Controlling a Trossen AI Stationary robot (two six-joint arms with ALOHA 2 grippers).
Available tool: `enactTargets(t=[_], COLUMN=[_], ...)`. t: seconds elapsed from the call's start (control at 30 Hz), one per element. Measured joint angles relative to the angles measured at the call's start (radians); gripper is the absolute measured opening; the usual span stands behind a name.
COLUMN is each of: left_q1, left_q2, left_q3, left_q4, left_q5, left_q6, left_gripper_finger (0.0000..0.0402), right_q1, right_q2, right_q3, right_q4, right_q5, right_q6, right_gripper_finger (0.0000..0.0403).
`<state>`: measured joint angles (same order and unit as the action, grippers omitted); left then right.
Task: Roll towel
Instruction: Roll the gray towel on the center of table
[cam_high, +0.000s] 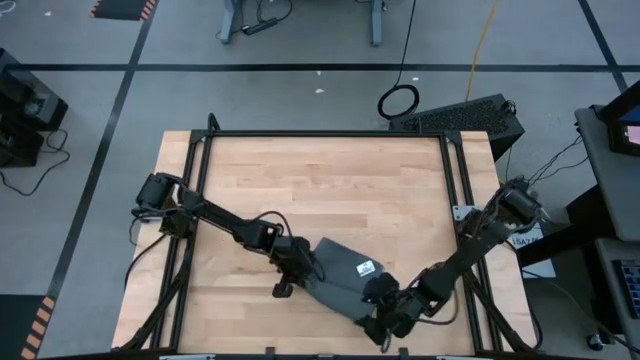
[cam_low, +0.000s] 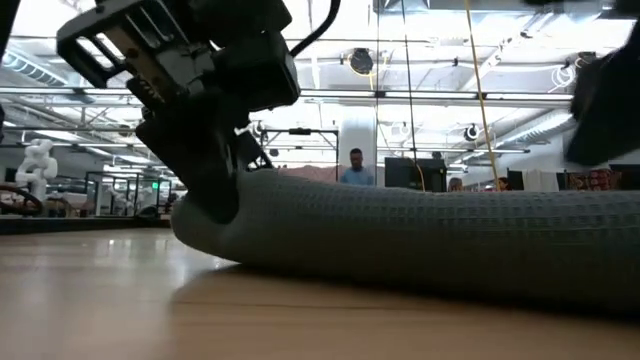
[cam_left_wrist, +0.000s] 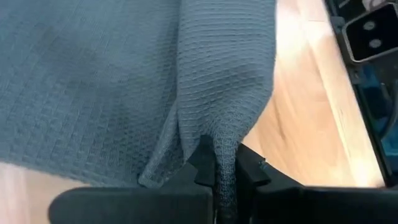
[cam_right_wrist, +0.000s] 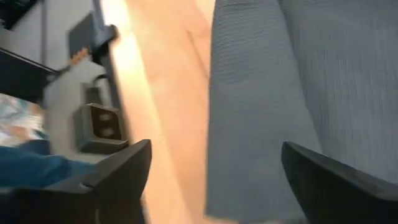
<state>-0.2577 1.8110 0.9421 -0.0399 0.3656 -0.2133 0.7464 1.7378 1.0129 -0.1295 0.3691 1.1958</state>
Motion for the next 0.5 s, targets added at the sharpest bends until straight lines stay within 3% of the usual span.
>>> enactTargets(t=[0.1, 0.23, 0.33, 0.5], left_q1=[0.009, 0.010, 0.010, 0.009], left_q2=[-0.002, -0.003, -0.003, -0.003], left_q3=[0.000, 0.000, 0.000, 0.000], left_q4=[-0.006, -0.016, -0.037, -0.062], left_q5=[0.000, 0.000, -0.001, -0.005], left_q6=[-0.039, -0.078, -0.123, -0.207], left_gripper_finger=[0.0017, 0.0017, 0.0017, 0.0017], right_q1=[-0.025, -0.044, -0.045, -0.044], right_q2=[0.066, 0.147, 0.188, 0.205], right_q3=[0.031, 0.080, 0.102, 0.115], right_q4=[-0.003, -0.046, -0.055, -0.060], right_q5=[0.003, -0.004, -0.008, -0.043], right_q6=[-0.070, -0.081, -0.045, -0.007], right_gripper_finger=[0.0367, 0.0374, 0.0355, 0.0289])
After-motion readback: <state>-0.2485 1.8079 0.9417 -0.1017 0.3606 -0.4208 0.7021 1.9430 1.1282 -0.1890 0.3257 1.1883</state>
